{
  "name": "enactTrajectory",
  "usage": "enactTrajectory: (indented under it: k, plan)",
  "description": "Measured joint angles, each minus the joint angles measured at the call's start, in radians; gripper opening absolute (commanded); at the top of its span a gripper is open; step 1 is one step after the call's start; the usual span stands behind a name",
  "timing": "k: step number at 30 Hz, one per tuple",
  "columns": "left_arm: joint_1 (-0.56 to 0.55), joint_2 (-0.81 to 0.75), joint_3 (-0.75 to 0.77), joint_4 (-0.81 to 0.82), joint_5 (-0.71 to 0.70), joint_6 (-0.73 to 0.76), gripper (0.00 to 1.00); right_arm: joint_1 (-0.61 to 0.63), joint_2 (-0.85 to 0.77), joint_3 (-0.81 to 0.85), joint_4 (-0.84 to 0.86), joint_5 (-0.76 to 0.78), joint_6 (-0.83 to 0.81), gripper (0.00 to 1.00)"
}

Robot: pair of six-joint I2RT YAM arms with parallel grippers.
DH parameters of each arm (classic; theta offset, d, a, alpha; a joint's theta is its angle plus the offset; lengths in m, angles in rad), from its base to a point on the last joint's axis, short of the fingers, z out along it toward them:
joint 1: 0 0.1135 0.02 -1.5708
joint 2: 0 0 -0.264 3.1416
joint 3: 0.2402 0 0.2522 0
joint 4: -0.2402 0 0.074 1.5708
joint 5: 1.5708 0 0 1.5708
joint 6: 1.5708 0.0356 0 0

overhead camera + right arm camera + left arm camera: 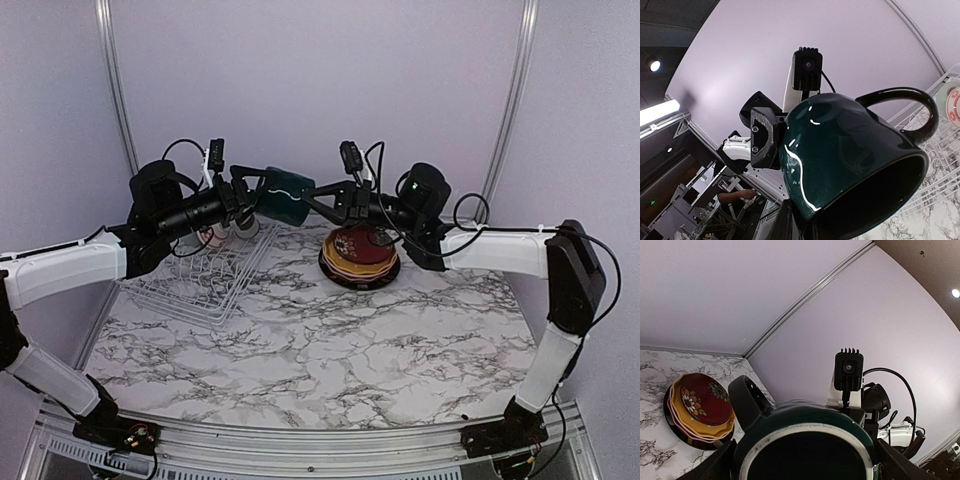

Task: Unload the mixed dishes from the dish rack
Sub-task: Pass from the left arm to the right, then place the cup at the corner of the board.

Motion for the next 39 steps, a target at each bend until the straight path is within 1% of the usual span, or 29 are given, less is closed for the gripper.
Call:
enactTrajectory:
  k: [2, 3, 7, 9, 12, 17, 23, 26, 30, 34, 39]
  plan:
    - [0.000, 0.000, -0.003, 0.000, -0.003, 0.003, 0.98, -0.002, -0.006, 0.000, -0.027, 0.000, -0.010, 0.00]
    - [-0.001, 0.000, -0.004, 0.000, -0.004, 0.004, 0.99, -0.005, -0.013, 0.000, -0.045, 0.001, -0.016, 0.00]
    - [-0.003, -0.008, -0.005, -0.031, -0.037, 0.022, 0.99, -0.015, -0.058, -0.007, -0.129, -0.001, -0.080, 0.00]
    - [-0.001, -0.026, -0.005, -0.059, -0.062, 0.043, 0.99, -0.040, -0.101, -0.027, -0.206, 0.009, -0.118, 0.00]
    - [0.003, -0.064, 0.008, -0.103, -0.099, 0.078, 0.99, -0.111, -0.169, -0.053, -0.359, 0.033, -0.196, 0.00]
    - [0.011, -0.099, 0.038, -0.163, -0.142, 0.138, 0.99, -0.242, -0.290, -0.055, -0.650, 0.112, -0.390, 0.00]
    - [0.011, -0.102, 0.038, -0.214, -0.164, 0.178, 0.99, -0.391, -0.378, -0.049, -0.902, 0.167, -0.571, 0.00]
    - [0.011, -0.101, 0.038, -0.227, -0.167, 0.185, 0.99, -0.435, -0.372, -0.010, -1.067, 0.259, -0.676, 0.00]
    - [0.011, -0.092, 0.038, -0.245, -0.177, 0.188, 0.99, -0.448, -0.341, 0.071, -1.256, 0.425, -0.806, 0.00]
    - [0.011, -0.083, 0.038, -0.258, -0.183, 0.199, 0.99, -0.448, -0.264, 0.165, -1.369, 0.581, -0.901, 0.00]
    - [0.011, -0.083, 0.038, -0.289, -0.193, 0.211, 0.99, -0.449, -0.168, 0.184, -1.434, 0.723, -0.957, 0.00]
